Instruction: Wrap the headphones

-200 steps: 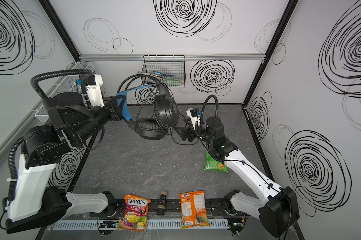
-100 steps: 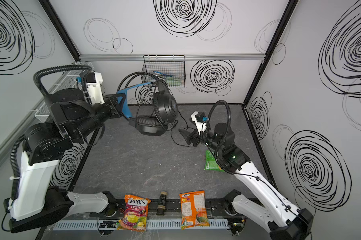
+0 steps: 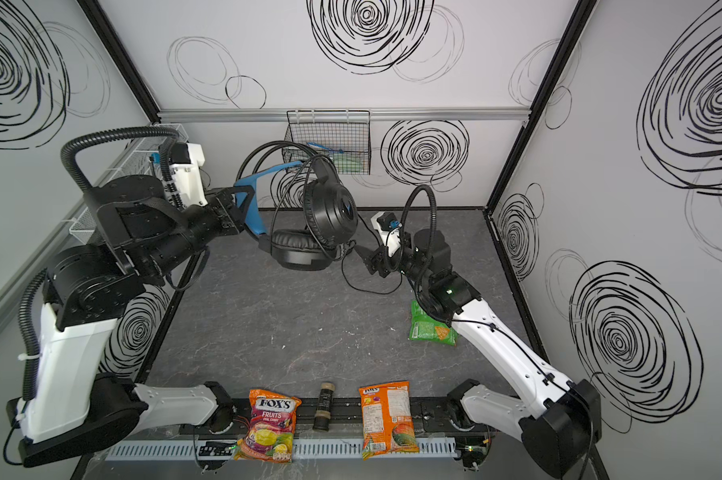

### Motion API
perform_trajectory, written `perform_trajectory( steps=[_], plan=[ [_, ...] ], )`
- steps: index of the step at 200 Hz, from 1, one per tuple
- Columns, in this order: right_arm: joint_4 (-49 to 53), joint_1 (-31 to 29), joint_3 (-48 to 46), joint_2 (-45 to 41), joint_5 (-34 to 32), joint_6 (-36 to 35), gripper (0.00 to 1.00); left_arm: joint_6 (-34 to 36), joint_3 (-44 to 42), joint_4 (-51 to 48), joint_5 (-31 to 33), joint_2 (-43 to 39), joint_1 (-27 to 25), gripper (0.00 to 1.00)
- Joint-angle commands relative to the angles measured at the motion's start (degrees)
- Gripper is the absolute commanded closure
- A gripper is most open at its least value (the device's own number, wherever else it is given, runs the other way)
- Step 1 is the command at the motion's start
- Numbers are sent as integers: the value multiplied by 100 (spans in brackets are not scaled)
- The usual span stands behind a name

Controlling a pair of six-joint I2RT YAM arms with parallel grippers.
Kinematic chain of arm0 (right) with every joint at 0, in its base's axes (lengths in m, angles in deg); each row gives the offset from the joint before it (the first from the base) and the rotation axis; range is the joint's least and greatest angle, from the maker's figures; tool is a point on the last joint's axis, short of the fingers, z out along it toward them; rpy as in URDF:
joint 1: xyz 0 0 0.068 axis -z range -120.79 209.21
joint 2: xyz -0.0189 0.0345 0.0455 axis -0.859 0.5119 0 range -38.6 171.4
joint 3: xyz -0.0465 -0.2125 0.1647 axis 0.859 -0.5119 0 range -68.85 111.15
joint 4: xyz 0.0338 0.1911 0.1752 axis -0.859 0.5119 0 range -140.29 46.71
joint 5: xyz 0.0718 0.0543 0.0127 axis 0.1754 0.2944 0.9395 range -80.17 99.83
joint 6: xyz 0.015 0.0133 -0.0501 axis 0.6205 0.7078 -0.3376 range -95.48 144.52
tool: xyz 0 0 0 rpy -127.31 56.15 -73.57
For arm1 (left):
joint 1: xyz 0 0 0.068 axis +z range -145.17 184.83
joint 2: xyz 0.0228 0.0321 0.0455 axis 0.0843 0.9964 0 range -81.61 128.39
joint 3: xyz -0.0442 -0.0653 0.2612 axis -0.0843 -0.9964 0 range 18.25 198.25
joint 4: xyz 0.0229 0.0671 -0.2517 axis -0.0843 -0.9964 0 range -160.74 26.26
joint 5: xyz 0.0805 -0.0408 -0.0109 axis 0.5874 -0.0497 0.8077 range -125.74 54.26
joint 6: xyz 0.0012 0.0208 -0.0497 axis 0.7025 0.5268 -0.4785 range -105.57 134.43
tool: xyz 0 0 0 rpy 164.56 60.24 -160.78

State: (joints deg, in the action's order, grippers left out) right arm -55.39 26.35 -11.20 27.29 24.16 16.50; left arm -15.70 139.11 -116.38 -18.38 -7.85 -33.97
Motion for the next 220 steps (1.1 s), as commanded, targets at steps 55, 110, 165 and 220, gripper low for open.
perform_trajectory(
  steps=[55,110,165,220],
  plan=[
    [-595,140,53,178,258,149,68,-489,87,808,-418,-85,294,100],
    [-439,-316,-142,151,202,319,100,-1060,-381,1221,-548,-303,551,100],
    [-146,-1236,-528,-179,-62,548,100,-1972,-875,1943,-176,-251,642,100],
    [333,-2064,-622,-521,-617,411,100,-2572,-1033,2034,400,93,747,100]
  ],
)
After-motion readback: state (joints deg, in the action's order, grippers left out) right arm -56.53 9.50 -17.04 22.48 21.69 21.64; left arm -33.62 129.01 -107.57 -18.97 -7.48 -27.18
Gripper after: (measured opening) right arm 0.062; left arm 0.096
